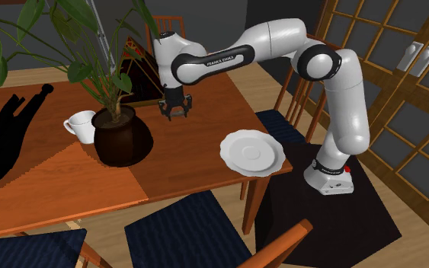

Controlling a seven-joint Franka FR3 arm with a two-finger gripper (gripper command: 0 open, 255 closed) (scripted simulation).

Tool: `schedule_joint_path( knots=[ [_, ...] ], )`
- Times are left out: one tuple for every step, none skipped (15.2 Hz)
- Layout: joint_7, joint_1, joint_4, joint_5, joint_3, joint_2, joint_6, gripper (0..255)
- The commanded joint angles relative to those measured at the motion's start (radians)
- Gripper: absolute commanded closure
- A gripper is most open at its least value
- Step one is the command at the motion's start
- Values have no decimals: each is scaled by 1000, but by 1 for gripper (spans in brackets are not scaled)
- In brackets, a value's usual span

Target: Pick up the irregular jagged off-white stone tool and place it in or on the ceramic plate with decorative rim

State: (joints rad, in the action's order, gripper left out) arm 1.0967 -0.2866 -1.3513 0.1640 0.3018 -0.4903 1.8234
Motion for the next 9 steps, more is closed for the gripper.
schedule_joint_path(
  knots=[
    [-3,1,24,-2,1,3,-27,255],
    [-4,2,37,-2,1,4,-40,255],
    [-4,3,51,-2,1,4,-54,255],
    [-5,4,64,-3,2,3,-67,255],
    [-6,5,79,-3,2,3,-81,255],
    [-7,7,94,-3,2,2,-95,255],
    [-7,8,109,-3,2,0,-109,255],
    [-8,10,126,-3,2,-1,-124,255],
    [-8,10,125,-3,2,-1,-124,255]
  ],
)
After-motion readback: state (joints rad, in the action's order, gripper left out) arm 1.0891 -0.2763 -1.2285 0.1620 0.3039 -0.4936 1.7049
